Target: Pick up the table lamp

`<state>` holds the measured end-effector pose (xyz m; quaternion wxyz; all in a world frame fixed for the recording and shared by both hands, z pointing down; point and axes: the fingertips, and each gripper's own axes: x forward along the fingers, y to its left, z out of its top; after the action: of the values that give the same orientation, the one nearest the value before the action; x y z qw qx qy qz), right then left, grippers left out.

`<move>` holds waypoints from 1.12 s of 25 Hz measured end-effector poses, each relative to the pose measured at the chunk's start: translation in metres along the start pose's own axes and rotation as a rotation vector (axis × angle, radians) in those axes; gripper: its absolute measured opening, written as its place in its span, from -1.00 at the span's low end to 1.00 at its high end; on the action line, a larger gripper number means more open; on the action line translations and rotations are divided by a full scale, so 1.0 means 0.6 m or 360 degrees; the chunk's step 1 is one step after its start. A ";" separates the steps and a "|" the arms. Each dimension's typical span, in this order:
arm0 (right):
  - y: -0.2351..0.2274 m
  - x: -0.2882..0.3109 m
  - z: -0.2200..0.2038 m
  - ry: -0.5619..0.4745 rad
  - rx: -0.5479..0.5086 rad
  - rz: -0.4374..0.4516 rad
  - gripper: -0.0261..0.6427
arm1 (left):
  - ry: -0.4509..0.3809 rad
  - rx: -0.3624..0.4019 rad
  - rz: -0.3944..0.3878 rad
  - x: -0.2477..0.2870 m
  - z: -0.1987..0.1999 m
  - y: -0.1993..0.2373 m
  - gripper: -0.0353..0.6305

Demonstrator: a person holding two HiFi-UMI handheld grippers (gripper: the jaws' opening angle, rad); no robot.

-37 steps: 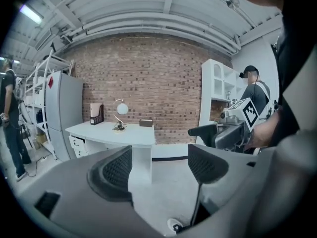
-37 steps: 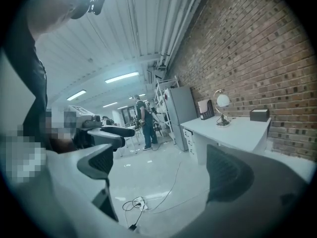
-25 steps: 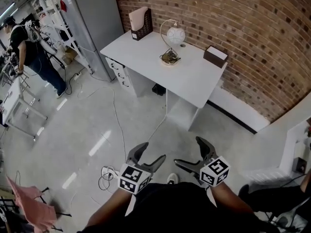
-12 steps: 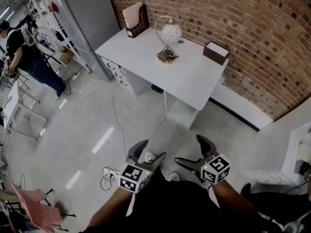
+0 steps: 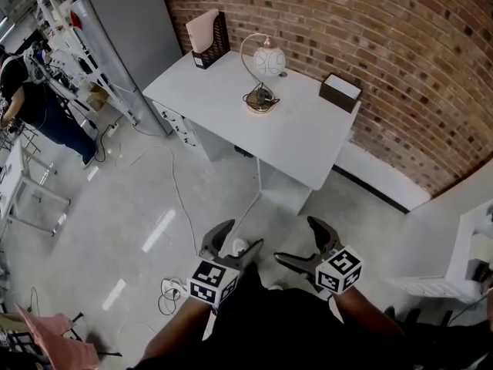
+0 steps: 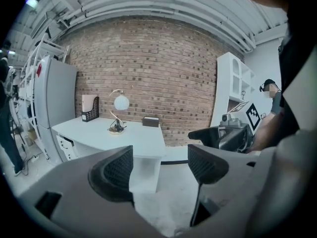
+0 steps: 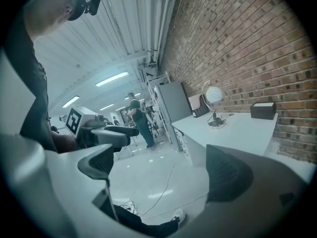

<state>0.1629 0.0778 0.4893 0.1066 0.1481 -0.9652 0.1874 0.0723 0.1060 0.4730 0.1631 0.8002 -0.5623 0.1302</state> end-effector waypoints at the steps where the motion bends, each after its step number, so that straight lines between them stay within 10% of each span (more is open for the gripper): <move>1: -0.009 0.010 0.003 0.0007 -0.0003 -0.0005 0.83 | -0.0017 -0.0002 0.0002 0.008 0.008 0.013 0.14; 28: -0.174 0.362 0.180 0.0003 -0.0064 -0.0268 0.79 | -0.0051 0.0023 -0.0091 0.122 0.109 0.442 0.14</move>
<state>-0.0221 -0.1105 0.4825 0.1258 0.2263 -0.9528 0.1587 -0.1518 -0.0669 0.4723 0.1520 0.8190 -0.5408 0.1169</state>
